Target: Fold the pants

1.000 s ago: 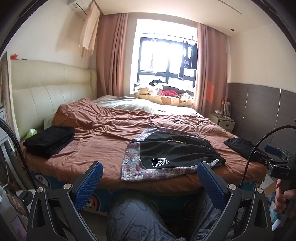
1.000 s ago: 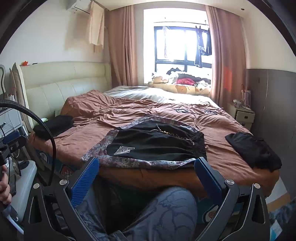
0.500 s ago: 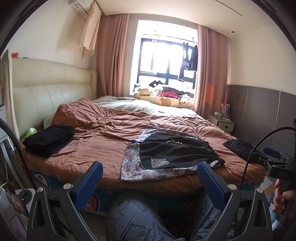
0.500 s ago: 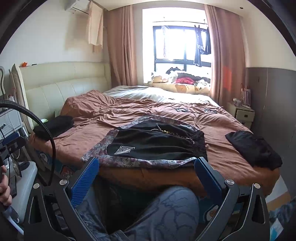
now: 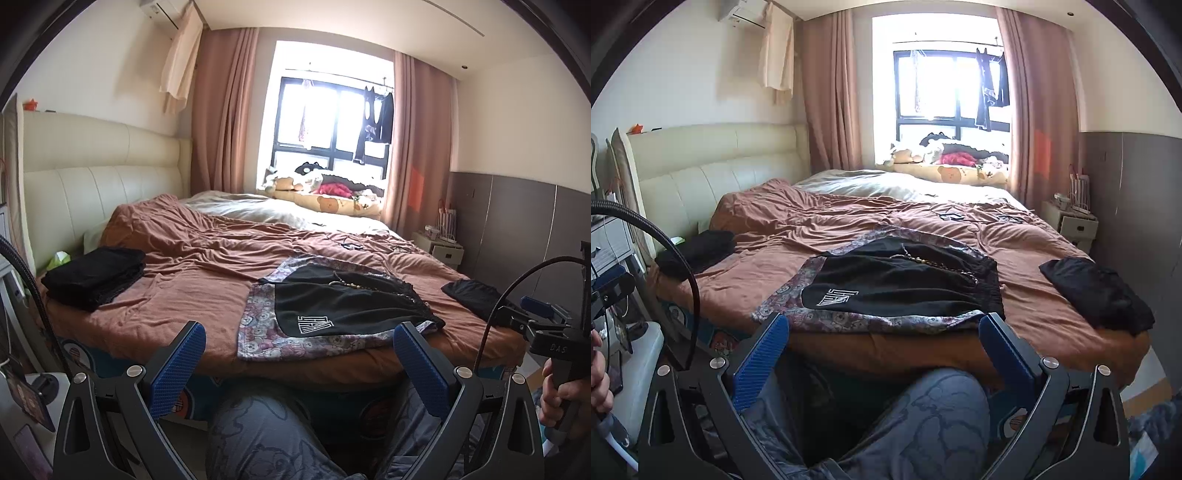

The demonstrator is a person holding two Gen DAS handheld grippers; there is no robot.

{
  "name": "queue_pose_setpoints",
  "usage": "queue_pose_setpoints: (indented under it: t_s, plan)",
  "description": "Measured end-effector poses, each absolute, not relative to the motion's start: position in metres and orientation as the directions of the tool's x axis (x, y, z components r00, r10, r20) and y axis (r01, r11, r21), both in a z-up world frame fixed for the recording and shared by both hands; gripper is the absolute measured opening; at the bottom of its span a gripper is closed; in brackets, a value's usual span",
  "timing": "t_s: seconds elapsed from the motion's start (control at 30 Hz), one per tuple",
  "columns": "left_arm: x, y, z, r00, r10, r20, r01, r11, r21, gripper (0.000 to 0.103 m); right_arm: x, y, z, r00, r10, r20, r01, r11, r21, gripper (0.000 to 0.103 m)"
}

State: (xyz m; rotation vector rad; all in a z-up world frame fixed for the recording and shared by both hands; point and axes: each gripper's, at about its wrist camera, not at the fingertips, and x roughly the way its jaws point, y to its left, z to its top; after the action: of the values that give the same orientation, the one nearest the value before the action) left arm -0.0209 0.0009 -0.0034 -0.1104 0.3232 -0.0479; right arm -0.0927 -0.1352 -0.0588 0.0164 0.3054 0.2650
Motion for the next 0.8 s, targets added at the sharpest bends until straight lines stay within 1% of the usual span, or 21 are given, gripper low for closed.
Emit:
queue_pose_setpoints:
  t_s: [0.4, 0.8]
  plan:
    - [-0.015, 0.002, -0.008, 0.942, -0.063, -0.330, 0.026, 0.993, -0.117, 0.103, -0.087, -0.137, -0.064, 0.919, 0.260, -0.297, -0.252, 0.965, 0.069, 0.103]
    - [0.017, 0.012, -0.026, 0.922, -0.073, -0.380, 0.027, 0.992, -0.125, 0.103, -0.063, -0.142, -0.070, 0.914, 0.240, -0.326, -0.220, 0.971, 0.096, 0.103]
